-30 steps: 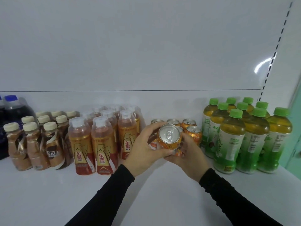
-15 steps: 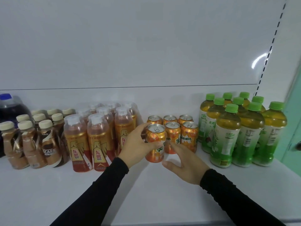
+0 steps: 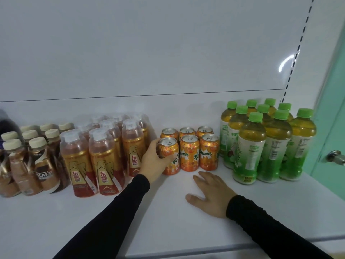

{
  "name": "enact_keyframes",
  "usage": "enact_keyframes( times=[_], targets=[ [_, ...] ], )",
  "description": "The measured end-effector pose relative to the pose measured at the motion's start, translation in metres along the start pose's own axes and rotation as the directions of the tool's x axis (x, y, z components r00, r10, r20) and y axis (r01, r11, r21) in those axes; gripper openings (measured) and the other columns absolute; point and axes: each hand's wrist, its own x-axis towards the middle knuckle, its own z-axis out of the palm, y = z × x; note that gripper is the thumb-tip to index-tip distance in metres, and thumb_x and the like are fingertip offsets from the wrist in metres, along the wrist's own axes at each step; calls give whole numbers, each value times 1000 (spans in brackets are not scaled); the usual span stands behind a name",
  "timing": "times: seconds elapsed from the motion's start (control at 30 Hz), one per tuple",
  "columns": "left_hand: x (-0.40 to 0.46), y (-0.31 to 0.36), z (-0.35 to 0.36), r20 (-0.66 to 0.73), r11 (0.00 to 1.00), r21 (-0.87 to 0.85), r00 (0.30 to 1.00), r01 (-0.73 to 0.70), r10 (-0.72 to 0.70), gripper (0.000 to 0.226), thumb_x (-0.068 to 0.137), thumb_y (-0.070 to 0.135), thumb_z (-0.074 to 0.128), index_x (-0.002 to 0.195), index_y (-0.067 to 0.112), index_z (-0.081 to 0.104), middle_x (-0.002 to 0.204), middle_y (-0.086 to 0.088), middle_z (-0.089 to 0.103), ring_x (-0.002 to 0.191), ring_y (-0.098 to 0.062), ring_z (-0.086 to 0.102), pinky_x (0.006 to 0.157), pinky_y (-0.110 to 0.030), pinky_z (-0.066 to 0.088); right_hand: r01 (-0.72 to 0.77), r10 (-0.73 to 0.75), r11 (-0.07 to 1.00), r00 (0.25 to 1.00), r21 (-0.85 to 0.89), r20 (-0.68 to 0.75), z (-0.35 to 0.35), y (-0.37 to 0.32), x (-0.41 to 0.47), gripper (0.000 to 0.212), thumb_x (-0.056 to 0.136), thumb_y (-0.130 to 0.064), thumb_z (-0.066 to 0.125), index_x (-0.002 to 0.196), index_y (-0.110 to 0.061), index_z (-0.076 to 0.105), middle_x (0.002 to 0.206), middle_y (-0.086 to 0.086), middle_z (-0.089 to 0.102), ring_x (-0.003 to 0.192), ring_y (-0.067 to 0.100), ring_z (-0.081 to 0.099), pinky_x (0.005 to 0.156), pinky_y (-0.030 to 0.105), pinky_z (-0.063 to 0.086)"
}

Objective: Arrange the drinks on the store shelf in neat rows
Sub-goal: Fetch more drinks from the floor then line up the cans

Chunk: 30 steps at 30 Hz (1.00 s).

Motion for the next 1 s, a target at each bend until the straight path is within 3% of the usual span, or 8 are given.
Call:
enact_keyframes(
  times=[0.13, 0.23, 0.37, 0.57, 0.7, 0.87, 0.93, 1.0],
  targets=[
    [-8, -2, -1, 59, 991, 129, 998, -21, 13, 73, 80, 12, 82, 134, 34, 40, 114, 27, 55, 99, 10, 55, 85, -8, 44, -6, 6, 1000, 1000, -9, 7, 1, 0, 0, 86, 93, -72, 24, 158, -18, 9, 165, 5, 0, 151, 22, -1, 122, 38, 0],
    [-12, -2, 2, 52, 984, 175, 998, -26, 18, 81, 84, 15, 80, 149, 25, 34, 126, 14, 56, 111, -2, 51, 100, -25, 44, -10, 10, 1000, 1000, -7, 22, 2, 0, 1, 95, 85, -79, 15, 158, -18, 8, 165, 5, 0, 151, 22, -2, 123, 38, -1],
    [-9, -1, 6, 59, 984, 180, 998, -6, -5, 79, 89, 11, 74, 153, 25, 29, 135, 9, 56, 126, -12, 52, 104, -28, 41, -17, 17, 1000, 999, 3, 33, 0, -1, 0, 102, 77, -82, 8, 158, -19, 7, 165, 4, -2, 151, 21, -3, 122, 37, -2],
    [-5, -3, 6, 64, 983, 184, 997, 21, -33, 83, 88, 13, 74, 155, 24, 26, 141, 4, 56, 130, -15, 53, 108, -33, 42, -17, 17, 1000, 999, 5, 27, 1, 0, 0, 86, 93, -72, 23, 158, -19, 7, 165, 5, -2, 152, 22, -4, 123, 39, -1],
    [-4, 4, 0, 79, 980, 199, 996, 16, -32, 88, 87, 12, 76, 156, 20, 23, 134, 10, 53, 124, -8, 52, 100, -23, 40, -11, 11, 1000, 1000, 10, 18, 0, 0, 0, 85, 93, -72, 24, 158, -19, 8, 165, 4, 0, 152, 22, -2, 123, 38, -1],
    [4, 31, -11, -17, 923, 364, 989, -129, 145, 78, 88, 25, 75, 153, 16, 34, 147, -2, 50, 129, -12, 47, 104, -26, 40, -6, 6, 999, 1000, 44, -4, -4, -2, -4, 83, 94, -70, 28, 157, -18, 12, 165, 5, 3, 151, 21, 1, 122, 36, 1],
    [7, 42, -8, 14, 886, 419, 978, -196, 209, 74, 89, 32, 73, 152, 19, 37, 149, -3, 49, 135, -19, 46, 111, -33, 39, -4, 4, 998, 1000, 57, -15, -6, -3, -5, 82, 95, -68, 29, 157, -17, 14, 165, 4, 6, 151, 21, 5, 121, 34, 3],
    [11, 52, 1, 95, 828, 504, 969, -246, 229, 72, 90, 39, 70, 151, 19, 38, 148, -2, 49, 135, -18, 45, 107, -24, 31, -2, 5, 996, 999, 92, -34, -8, -3, -7, 81, 95, -68, 31, 157, -16, 15, 164, 4, 10, 150, 20, 9, 120, 32, 7]
  ],
)
